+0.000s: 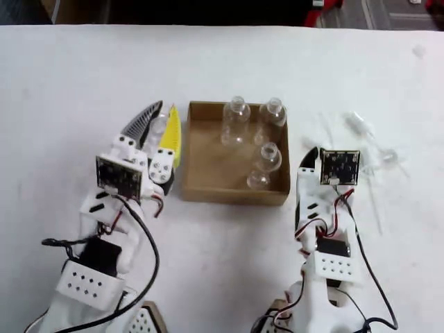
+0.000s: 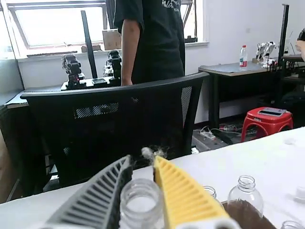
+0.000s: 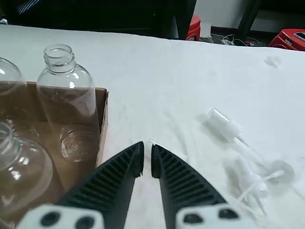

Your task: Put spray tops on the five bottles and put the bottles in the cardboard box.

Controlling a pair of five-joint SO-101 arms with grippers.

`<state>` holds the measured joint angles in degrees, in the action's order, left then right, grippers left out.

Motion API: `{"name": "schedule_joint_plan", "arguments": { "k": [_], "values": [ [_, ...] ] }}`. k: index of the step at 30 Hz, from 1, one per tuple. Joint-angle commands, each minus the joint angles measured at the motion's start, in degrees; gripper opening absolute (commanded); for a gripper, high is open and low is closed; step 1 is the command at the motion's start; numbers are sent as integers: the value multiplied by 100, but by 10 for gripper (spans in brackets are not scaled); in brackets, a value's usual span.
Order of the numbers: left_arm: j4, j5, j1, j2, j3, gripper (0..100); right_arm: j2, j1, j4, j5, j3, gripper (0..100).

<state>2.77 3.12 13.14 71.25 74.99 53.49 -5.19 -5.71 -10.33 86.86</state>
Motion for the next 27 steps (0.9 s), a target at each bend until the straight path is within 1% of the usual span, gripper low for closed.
{"name": "schedule_joint_plan", "arguments": {
  "k": [1,4,9,11,13,15,19,24,27],
  "values": [
    [-554,-571,110,92,0,24,-22,13,-136,-70,-193,21],
    [-659,-862,119,-321,-246,24,-22,13,-136,-70,-193,21],
    [-1204,-879,127,-2070,-993,24,-22,13,-136,-70,-193,21],
    [-1644,-879,189,-2721,-1116,24,-22,-4,-136,-70,-193,21],
    [-2295,-870,251,-3240,-1116,24,-22,-4,-136,-70,-193,21],
    [-2708,-870,312,-3705,-1143,24,-22,-4,-136,-70,-193,21],
    [-2945,-879,435,-4629,-1477,24,-22,-4,-136,-70,-193,21],
    [-2989,-879,435,-5789,-2303,24,-22,4,-136,-70,-193,21],
    [-3341,-835,409,-6369,-2497,24,-22,4,-145,-70,-193,21]
  ]
}}
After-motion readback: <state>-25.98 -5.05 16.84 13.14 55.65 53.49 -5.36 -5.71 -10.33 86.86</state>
